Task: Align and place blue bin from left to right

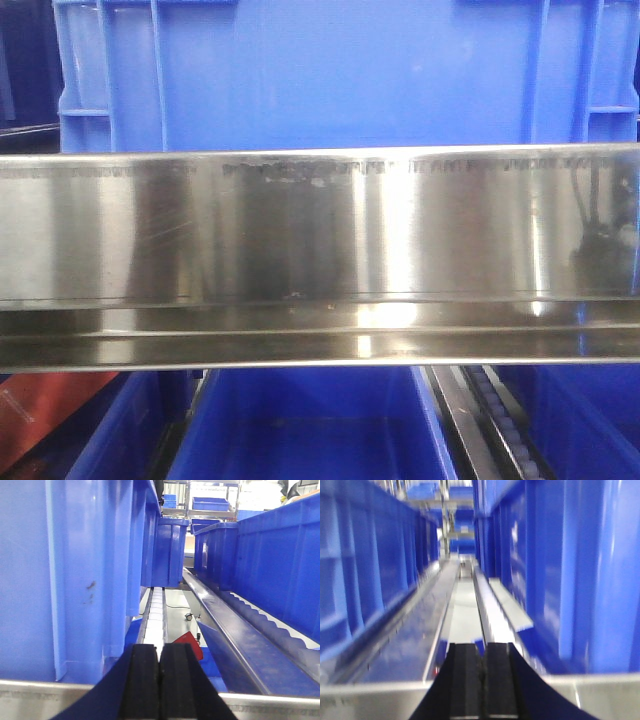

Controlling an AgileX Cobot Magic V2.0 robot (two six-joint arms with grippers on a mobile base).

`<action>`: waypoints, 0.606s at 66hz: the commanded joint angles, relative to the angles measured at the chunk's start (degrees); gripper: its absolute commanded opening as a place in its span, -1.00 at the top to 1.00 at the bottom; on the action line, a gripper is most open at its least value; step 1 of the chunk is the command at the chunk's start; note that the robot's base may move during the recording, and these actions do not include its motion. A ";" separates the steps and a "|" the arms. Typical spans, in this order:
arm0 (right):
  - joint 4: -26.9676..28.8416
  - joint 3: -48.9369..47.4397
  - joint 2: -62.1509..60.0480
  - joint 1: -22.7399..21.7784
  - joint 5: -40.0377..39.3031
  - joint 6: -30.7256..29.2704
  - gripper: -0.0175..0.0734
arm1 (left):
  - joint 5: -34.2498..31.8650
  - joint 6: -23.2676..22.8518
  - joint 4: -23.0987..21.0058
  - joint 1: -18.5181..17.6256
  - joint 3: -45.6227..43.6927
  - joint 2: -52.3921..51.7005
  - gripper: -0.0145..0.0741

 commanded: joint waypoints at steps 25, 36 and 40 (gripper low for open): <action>0.00 0.00 -0.20 -0.38 -1.43 -0.36 0.78 | -1.02 0.00 -0.32 0.08 -0.15 -0.35 0.92; 0.00 0.00 -0.20 -0.38 -1.43 -0.36 0.78 | -1.02 0.00 -0.32 0.08 -0.15 -0.35 0.92; 0.00 0.00 -0.20 -0.38 -1.43 -0.36 0.78 | -1.02 0.00 -0.32 0.08 -0.15 -0.35 0.92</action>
